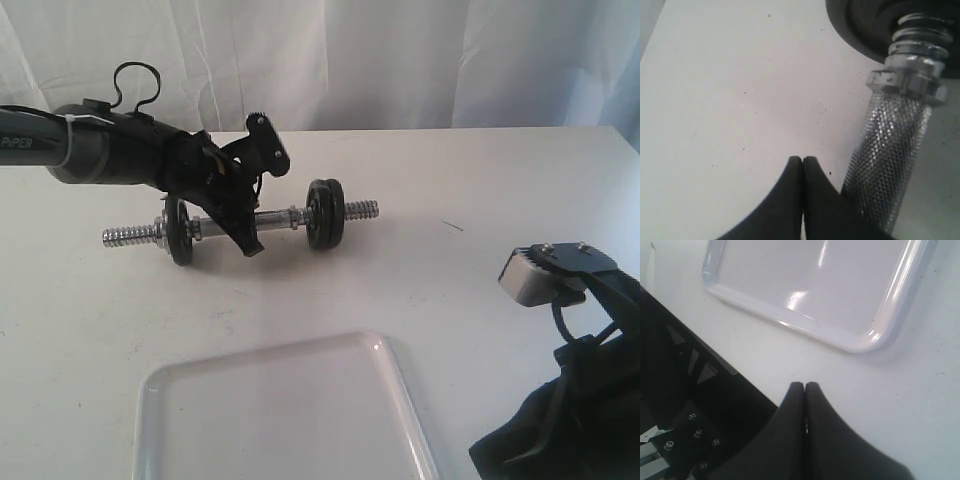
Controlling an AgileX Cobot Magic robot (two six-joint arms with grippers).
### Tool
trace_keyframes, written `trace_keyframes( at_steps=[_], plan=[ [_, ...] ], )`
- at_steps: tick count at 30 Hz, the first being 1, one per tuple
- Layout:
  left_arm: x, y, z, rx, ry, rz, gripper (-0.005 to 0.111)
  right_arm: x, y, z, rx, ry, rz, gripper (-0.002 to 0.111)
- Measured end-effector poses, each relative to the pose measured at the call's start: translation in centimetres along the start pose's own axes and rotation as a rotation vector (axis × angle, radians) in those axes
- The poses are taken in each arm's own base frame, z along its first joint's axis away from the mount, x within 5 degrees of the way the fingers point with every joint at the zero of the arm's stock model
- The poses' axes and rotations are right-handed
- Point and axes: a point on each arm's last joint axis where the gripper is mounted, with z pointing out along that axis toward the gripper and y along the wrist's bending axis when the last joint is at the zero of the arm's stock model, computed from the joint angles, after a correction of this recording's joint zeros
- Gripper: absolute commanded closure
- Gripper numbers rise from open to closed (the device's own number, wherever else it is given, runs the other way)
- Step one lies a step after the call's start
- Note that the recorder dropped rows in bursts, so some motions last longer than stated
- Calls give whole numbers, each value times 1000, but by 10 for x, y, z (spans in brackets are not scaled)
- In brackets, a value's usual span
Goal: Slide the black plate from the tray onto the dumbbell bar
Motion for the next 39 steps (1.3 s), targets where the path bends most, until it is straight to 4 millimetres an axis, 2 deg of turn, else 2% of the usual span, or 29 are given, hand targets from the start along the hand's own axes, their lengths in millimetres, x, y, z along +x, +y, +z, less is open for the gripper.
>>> trace_keyframes(
  at_steps=[16, 23, 39],
  plan=[
    [-9, -20, -2, 72, 41, 18, 107, 0, 0, 0, 0, 0, 0, 108],
    [-19, -9, -22, 41, 5, 14, 107, 0, 0, 0, 0, 0, 0, 108],
    [-14, -13, -23, 87, 65, 8, 107, 0, 0, 0, 0, 0, 0, 108]
  ],
)
